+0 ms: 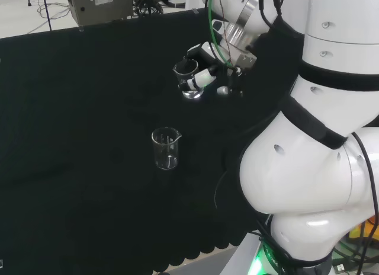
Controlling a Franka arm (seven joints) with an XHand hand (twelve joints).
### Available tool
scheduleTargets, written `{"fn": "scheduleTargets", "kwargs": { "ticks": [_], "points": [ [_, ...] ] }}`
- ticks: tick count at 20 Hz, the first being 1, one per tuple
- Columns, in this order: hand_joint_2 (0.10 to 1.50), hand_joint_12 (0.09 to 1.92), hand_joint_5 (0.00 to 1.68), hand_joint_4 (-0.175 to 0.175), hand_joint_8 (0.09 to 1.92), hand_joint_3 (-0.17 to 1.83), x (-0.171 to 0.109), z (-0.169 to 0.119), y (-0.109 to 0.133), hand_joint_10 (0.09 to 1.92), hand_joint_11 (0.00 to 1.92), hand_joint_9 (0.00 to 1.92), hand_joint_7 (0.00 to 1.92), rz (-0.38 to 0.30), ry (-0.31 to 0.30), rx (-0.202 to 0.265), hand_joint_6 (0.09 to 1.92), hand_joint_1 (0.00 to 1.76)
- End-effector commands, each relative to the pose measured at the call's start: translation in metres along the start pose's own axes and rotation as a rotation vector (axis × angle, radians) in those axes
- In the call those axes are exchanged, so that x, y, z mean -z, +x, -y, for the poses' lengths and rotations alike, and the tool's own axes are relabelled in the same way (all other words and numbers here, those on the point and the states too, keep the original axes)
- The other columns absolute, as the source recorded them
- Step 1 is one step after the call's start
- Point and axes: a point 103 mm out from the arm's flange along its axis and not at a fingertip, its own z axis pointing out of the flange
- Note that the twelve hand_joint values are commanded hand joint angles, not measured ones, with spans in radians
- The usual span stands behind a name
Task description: Pick up the beaker on the right.
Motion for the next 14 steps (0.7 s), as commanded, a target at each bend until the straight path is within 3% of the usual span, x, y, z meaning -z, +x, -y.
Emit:
{"fn": "scheduleTargets", "kwargs": {
  "ticks": [1, 6, 14],
  "points": [
    [0.61, 0.93, 1.12, -0.175, 1.00, 0.87, 0.027, 0.039, 0.009, 0.84, 1.15, 1.48, 1.17, 0.075, 0.086, -0.053, 1.01, 1.30],
    [0.60, 0.93, 1.11, -0.175, 1.00, 0.88, 0.040, 0.061, 0.021, 0.85, 1.15, 1.48, 1.17, 0.110, 0.120, -0.061, 1.02, 1.30],
    [0.60, 0.94, 1.11, -0.175, 1.01, 0.89, 0.040, 0.089, 0.042, 0.86, 1.16, 1.48, 1.17, 0.119, 0.184, -0.053, 1.03, 1.30]
  ]
}}
